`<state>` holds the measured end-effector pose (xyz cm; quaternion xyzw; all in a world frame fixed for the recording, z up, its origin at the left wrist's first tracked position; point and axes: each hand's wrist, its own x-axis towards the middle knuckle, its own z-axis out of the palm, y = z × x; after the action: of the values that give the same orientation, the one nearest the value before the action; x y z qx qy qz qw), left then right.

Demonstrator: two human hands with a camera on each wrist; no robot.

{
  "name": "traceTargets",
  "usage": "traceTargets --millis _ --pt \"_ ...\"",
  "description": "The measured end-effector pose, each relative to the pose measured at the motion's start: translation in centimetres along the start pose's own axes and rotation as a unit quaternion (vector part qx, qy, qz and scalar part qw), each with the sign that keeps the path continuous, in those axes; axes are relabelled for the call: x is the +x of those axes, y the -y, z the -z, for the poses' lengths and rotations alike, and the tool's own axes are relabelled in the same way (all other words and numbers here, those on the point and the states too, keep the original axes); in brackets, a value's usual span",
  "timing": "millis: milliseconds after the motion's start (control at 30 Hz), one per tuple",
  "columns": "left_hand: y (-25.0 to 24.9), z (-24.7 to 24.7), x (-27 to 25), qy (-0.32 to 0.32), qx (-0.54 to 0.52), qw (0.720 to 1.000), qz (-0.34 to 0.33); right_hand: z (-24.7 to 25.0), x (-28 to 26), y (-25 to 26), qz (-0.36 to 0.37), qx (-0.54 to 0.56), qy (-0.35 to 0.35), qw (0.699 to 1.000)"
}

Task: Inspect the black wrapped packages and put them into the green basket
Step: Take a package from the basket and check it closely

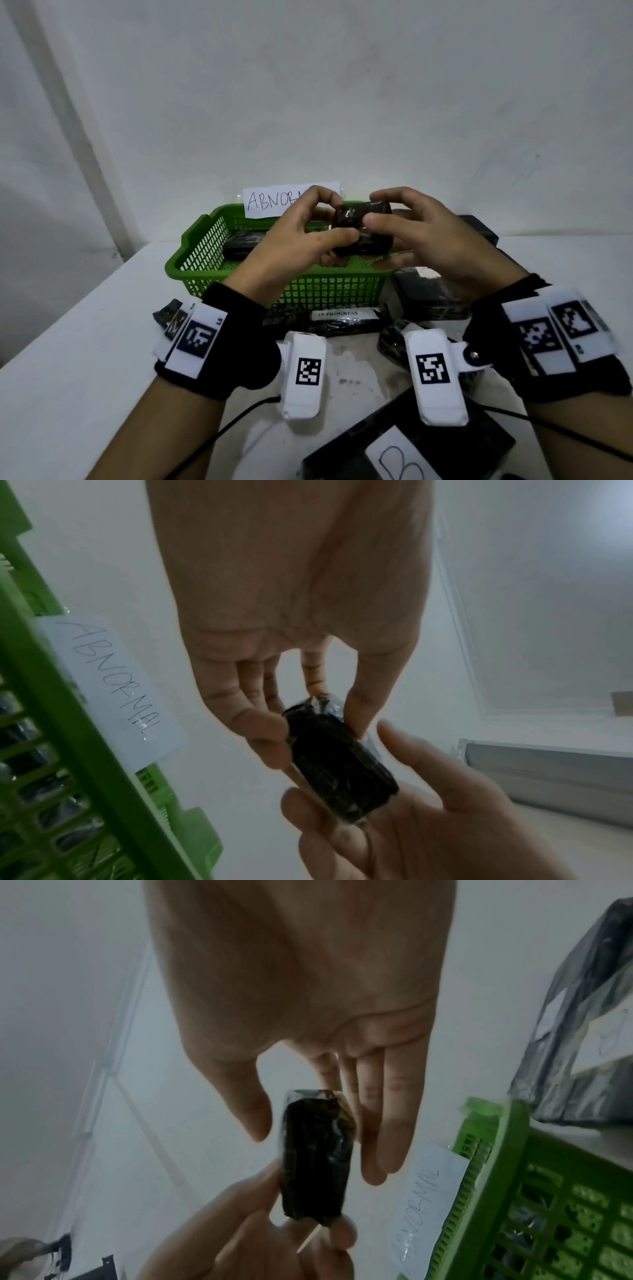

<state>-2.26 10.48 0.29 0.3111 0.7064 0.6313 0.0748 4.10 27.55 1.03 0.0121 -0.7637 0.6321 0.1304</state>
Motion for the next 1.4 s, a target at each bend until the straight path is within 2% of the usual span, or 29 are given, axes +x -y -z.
traceTargets --millis 167,300,400,500,567,633,733,800,967,1100,1233,1300,1400 --pt "-0.2 0.0 -0.1 -0.011 -0.012 0.999 -0.035 0.0 0.1 -0.1 0.050 -0.016 -0.031 0.998" --pt "0.0 -0.7 0.0 -0.045 -0.010 0.998 -0.051 -0.4 -0.3 0.0 0.123 -0.130 -0.078 0.981" --pt "0.1 -0.8 0.1 -0.056 -0.024 0.997 -0.036 -0.6 -0.1 -0.2 0.141 -0.170 -0.110 0.969" --pt "0.2 -0.4 0.3 -0.052 -0.040 0.998 -0.018 -0.3 -0.1 -0.4 0.109 -0.178 -0.061 0.976" --pt "0.2 -0.2 0.3 -0.048 -0.033 0.998 -0.027 0.0 -0.2 -0.4 0.063 -0.141 0.001 0.988" --pt "0.3 -0.1 0.2 -0.033 -0.012 0.998 -0.045 0.1 -0.3 -0.2 0.022 -0.058 0.030 0.998" --pt "0.0 -0.1 0.0 0.002 -0.015 0.998 -0.057 0.3 0.1 -0.1 0.029 0.011 -0.004 1.000" --pt "-0.2 -0.3 -0.1 0.008 -0.032 0.998 -0.061 0.4 0.3 -0.3 0.045 0.018 -0.018 0.999" --pt "0.1 -0.5 -0.2 -0.024 0.014 0.995 -0.099 0.2 0.3 -0.6 0.071 0.004 -0.014 0.997" --pt "0.3 -0.9 0.1 -0.044 0.052 0.991 -0.114 -0.4 0.6 -1.0 0.116 -0.044 -0.073 0.990" --pt "0.6 -0.9 0.2 -0.027 0.111 0.990 -0.079 -0.5 0.7 -1.3 0.137 -0.076 -0.088 0.984" --pt "0.6 -0.7 0.3 -0.011 0.054 0.998 -0.034 -0.1 0.7 -1.4 0.134 -0.059 -0.076 0.986" --pt "0.3 -0.6 0.2 -0.040 -0.044 0.998 -0.008 0.6 0.6 -1.4 0.117 -0.056 -0.034 0.991"
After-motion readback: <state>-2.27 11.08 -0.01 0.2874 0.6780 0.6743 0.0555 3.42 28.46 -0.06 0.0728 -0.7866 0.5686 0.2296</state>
